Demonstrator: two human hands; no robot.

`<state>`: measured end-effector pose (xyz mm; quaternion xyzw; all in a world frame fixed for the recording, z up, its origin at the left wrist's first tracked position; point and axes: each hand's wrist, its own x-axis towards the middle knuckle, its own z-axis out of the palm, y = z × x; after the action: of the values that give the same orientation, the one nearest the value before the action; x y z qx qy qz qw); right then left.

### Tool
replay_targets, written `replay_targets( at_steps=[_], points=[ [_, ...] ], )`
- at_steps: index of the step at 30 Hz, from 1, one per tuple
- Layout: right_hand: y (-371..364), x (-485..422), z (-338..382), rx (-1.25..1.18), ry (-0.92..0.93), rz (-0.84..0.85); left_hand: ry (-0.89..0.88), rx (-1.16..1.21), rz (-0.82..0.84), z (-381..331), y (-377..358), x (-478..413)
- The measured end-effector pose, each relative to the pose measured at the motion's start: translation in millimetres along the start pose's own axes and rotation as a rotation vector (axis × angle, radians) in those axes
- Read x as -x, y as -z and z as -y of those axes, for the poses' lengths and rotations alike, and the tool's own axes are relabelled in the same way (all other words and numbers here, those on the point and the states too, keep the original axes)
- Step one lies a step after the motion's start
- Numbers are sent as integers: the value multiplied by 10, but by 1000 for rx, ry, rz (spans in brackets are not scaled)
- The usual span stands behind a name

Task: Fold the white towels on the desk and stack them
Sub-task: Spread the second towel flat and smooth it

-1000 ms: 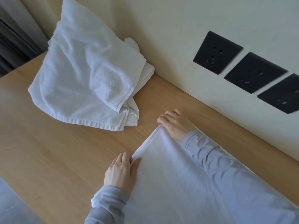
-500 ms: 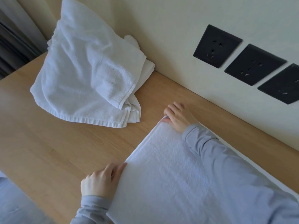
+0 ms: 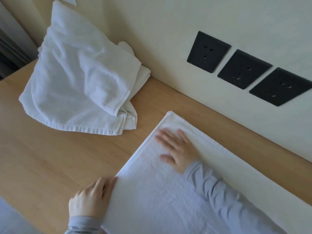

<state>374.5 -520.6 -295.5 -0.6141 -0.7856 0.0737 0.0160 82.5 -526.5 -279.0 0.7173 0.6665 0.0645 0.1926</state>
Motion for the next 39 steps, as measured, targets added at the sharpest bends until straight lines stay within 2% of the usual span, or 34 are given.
replay_targets(
  at_steps=[2, 4, 7, 10, 12, 14, 19, 26, 28, 30, 32, 35, 37, 39],
  points=[
    [113, -120, -352, 32, -170, 58, -18, -9, -39, -14, -6, -3],
    [153, -218, -491, 44, -231, 120, -77, -21, -130, -66, 0, -34],
    [157, -250, -295, 39, -271, 60, -334, -37, -223, -388, -71, -56],
    [141, -128, 157, -39, -335, -110, -696, -113, -81, -697, -252, -86],
    [52, 38, 512, -54, -271, -137, -789, -171, 3, -718, -317, -142],
    [-12, 225, 579, -36, -228, -110, -789, -185, 46, -666, -354, -172],
    [116, 225, -223, 18, -360, 34, -730, -166, 77, -630, -436, -156],
    [161, -66, -503, 75, -317, 100, -645, -199, 69, -789, -423, -257],
    [206, -102, -359, 98, -370, 59, -651, -202, 78, -786, -423, -275],
    [191, -51, 45, 46, -367, -63, -666, -212, 91, -751, -405, -308],
    [33, 146, 542, -21, -222, -125, -707, -246, 98, -710, -378, -367],
    [-131, 562, 771, -39, -119, -52, -742, -252, 95, -663, -340, -437],
    [-103, 763, 442, 2, -175, -38, -732, -242, 90, -649, -337, -447],
    [-23, 991, -30, 49, -341, -23, -735, -247, 83, -640, -348, -445]
  ],
)
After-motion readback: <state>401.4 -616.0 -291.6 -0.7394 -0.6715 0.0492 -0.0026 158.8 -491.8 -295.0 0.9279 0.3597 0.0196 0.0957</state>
